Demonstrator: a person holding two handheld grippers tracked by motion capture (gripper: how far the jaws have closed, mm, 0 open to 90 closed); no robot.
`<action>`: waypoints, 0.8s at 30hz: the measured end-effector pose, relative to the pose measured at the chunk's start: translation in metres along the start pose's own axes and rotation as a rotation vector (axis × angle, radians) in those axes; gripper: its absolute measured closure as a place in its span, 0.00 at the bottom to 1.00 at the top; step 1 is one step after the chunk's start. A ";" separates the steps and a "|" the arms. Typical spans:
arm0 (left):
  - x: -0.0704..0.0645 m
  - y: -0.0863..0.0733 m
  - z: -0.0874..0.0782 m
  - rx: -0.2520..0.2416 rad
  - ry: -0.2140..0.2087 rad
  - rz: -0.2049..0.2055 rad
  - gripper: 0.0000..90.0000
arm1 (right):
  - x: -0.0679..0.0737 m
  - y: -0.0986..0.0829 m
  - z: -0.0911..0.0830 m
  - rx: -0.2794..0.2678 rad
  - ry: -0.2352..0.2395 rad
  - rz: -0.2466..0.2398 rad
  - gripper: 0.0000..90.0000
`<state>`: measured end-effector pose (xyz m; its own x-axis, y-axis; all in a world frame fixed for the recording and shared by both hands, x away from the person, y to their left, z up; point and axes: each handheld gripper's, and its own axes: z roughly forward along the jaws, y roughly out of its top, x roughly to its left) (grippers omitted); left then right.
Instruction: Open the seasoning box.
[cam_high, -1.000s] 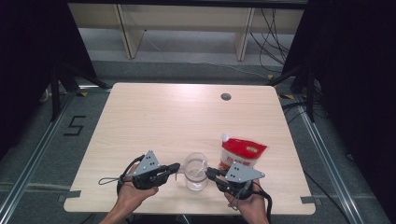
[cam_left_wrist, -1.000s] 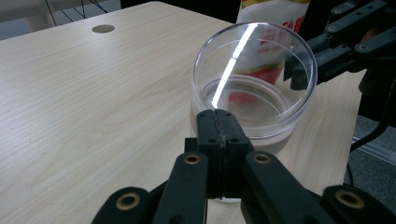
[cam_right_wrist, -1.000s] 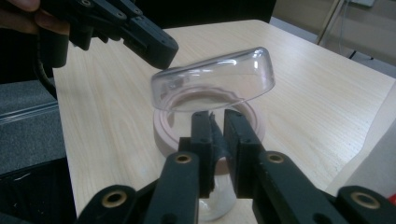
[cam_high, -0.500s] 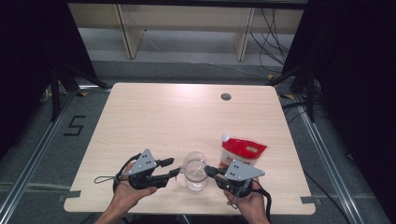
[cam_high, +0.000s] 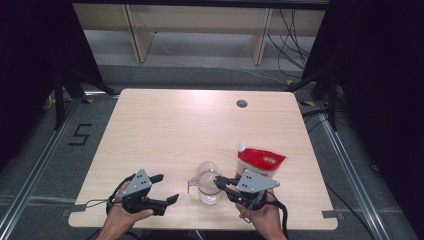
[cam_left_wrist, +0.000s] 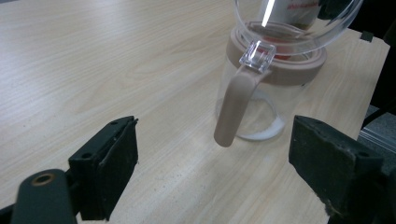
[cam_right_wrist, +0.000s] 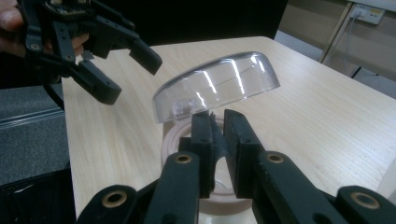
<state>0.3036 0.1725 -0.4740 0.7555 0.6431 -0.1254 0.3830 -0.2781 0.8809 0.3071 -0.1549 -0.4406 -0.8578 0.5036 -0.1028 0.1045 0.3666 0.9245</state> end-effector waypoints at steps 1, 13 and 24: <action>0.001 -0.002 0.001 0.002 0.003 -0.010 0.17 | -0.001 0.002 0.001 -0.001 0.004 -0.019 0.91; -0.003 -0.013 0.007 0.077 0.032 0.029 0.17 | 0.007 0.011 0.008 -0.017 0.016 -0.025 0.90; 0.001 -0.015 0.007 0.074 0.039 0.042 0.17 | 0.015 0.018 0.021 -0.009 0.049 -0.048 0.89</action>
<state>0.3019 0.1724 -0.4904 0.7508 0.6568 -0.0700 0.3910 -0.3564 0.8486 0.3067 -0.1248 -0.4332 -0.8851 0.4470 -0.1294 0.0580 0.3820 0.9224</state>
